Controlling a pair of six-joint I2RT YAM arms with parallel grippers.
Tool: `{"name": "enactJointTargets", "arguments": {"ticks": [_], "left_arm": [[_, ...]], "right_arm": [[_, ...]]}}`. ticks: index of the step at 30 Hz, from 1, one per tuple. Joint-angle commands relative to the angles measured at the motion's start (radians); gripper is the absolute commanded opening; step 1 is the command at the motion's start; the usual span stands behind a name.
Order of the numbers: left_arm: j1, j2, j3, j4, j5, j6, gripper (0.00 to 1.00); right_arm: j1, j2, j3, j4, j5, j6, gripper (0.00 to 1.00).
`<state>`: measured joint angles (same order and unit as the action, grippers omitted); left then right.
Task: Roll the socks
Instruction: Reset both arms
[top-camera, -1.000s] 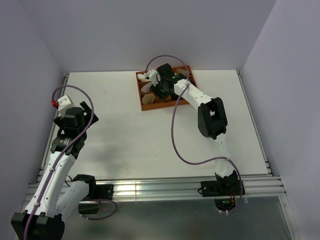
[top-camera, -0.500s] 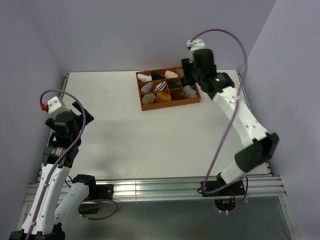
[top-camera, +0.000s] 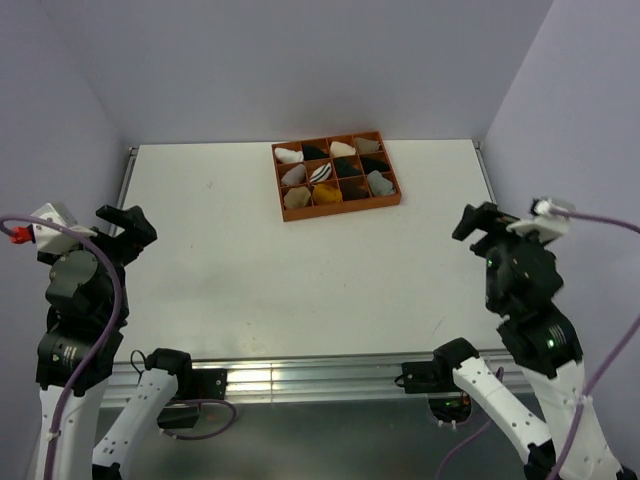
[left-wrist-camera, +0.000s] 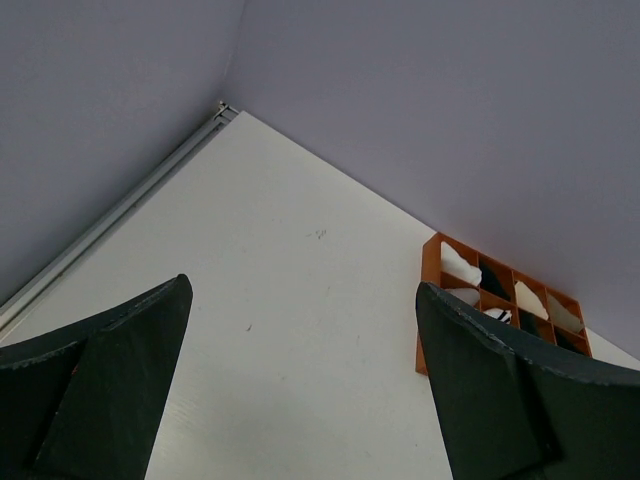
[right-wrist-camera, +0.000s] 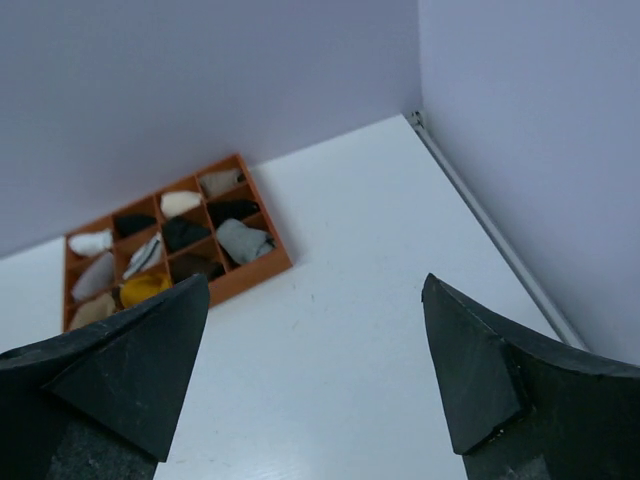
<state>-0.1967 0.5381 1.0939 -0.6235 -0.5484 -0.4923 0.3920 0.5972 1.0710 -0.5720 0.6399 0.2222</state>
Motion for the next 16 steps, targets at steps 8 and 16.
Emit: {"name": "enactJointTargets", "arguments": {"ticks": [8, 16], "left_arm": [[-0.020, -0.105, -0.034, -0.028, -0.094, 0.020, 0.99], [-0.020, -0.098, -0.072, 0.025, -0.071, -0.005, 0.99]], "right_arm": [[0.002, -0.324, -0.131, 0.060, -0.019, 0.010, 0.94], [0.005, -0.329, -0.129, 0.026, -0.016, -0.001, 0.91]]}}
